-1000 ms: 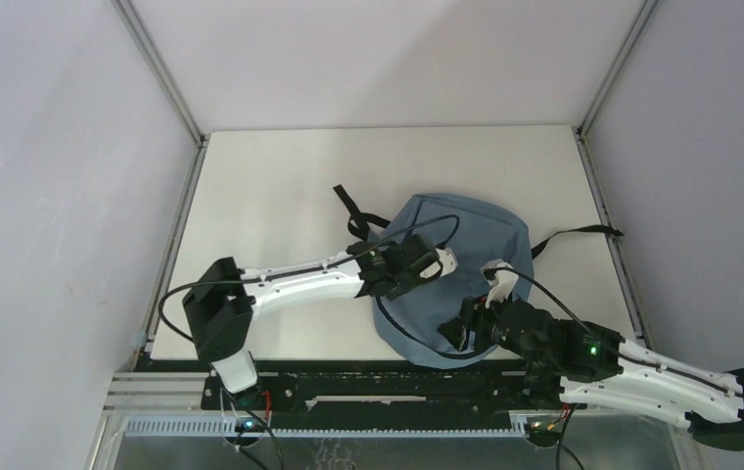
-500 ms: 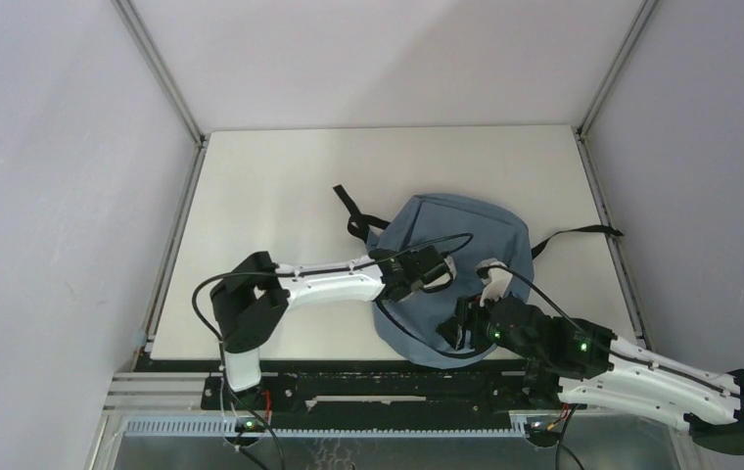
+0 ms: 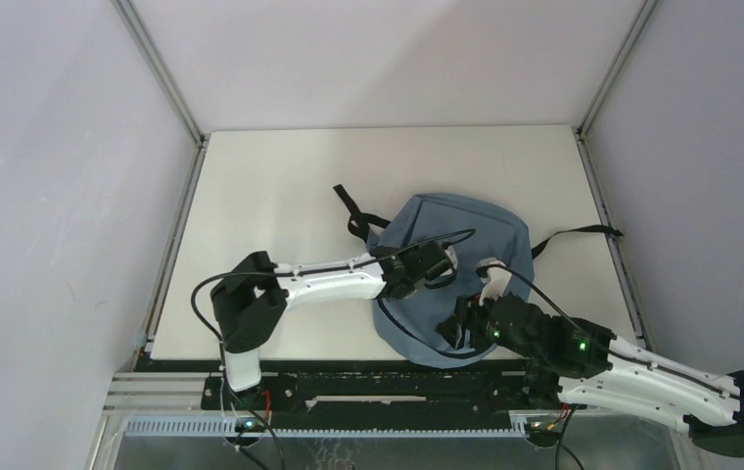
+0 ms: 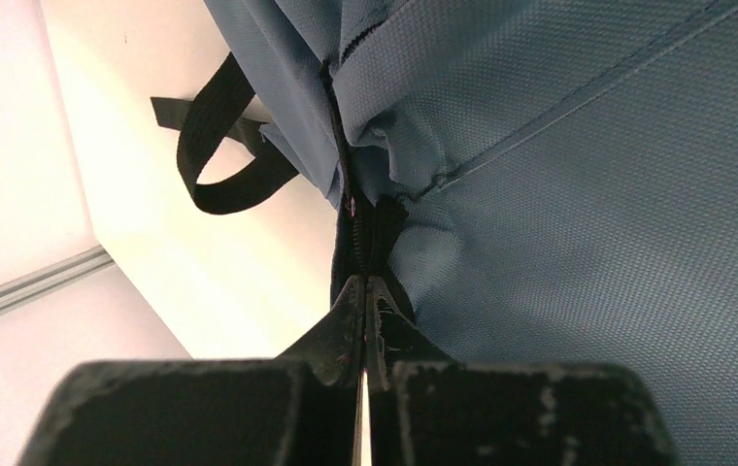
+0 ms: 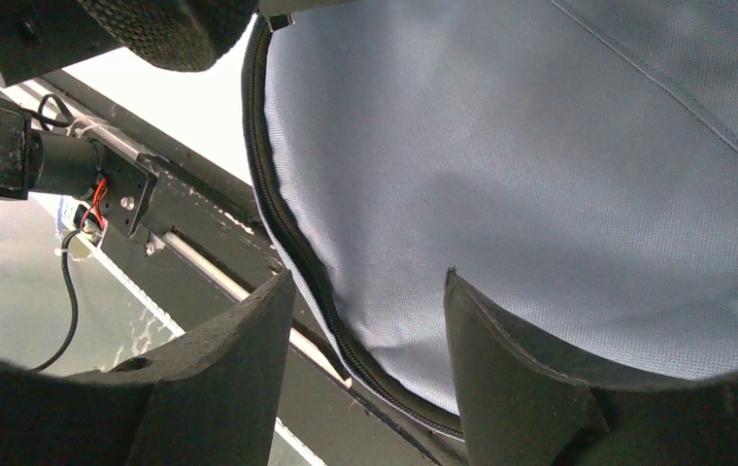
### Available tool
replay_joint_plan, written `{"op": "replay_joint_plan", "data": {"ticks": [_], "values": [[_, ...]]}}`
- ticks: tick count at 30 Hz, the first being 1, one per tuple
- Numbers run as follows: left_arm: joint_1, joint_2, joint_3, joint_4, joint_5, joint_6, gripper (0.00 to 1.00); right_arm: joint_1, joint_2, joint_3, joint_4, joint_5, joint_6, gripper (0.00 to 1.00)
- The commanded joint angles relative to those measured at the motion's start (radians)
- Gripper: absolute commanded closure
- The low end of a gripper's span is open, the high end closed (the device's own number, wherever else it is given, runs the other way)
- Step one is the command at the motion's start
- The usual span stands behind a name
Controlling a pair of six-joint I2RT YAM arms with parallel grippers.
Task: Pack the student bag
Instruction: Zip the student bag at the center of the board.
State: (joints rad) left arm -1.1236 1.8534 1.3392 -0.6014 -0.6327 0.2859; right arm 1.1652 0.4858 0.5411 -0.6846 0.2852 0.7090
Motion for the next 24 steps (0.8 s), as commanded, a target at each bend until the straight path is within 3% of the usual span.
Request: {"op": "replay_joint_plan", "data": {"ticks": [1, 4, 7, 9, 11, 18, 20, 21, 22, 23, 24], "values": [[0.001, -0.064, 0.047, 0.013, -0.018, -0.036, 1.0, -0.01, 0.022, -0.001, 0.057, -0.019, -0.021, 0.34], [0.008, -0.094, 0.038, 0.019, 0.034, -0.067, 1.0, 0.012, 0.068, -0.001, 0.119, -0.058, -0.053, 0.34], [0.036, -0.126, 0.032, 0.025, 0.117, -0.112, 1.0, 0.11, 0.098, 0.0, 0.207, -0.018, -0.104, 0.32], [0.076, -0.148, 0.019, 0.04, 0.194, -0.155, 1.0, 0.202, 0.126, 0.003, 0.269, 0.062, -0.134, 0.16], [0.116, -0.164, 0.011, 0.045, 0.291, -0.194, 1.0, 0.273, 0.182, 0.017, 0.311, 0.133, -0.166, 0.11], [0.215, -0.218, -0.017, 0.075, 0.503, -0.278, 1.0, 0.36, 0.461, 0.08, 0.281, 0.308, -0.2, 0.13], [0.226, -0.223, -0.022, 0.083, 0.52, -0.279, 1.0, 0.36, 0.52, 0.091, 0.264, 0.324, -0.2, 0.24], [0.231, -0.224, -0.022, 0.085, 0.527, -0.305, 1.0, 0.361, 0.534, 0.099, 0.25, 0.33, -0.198, 0.39], [0.237, -0.225, -0.022, 0.088, 0.538, -0.315, 1.0, 0.361, 0.544, 0.107, 0.237, 0.332, -0.197, 0.62], [0.244, -0.228, -0.024, 0.094, 0.551, -0.324, 1.0, 0.362, 0.546, 0.112, 0.23, 0.336, -0.196, 0.92], [0.253, -0.231, -0.027, 0.103, 0.563, -0.338, 1.0, 0.365, 0.542, 0.115, 0.22, 0.338, -0.189, 1.0]]}}
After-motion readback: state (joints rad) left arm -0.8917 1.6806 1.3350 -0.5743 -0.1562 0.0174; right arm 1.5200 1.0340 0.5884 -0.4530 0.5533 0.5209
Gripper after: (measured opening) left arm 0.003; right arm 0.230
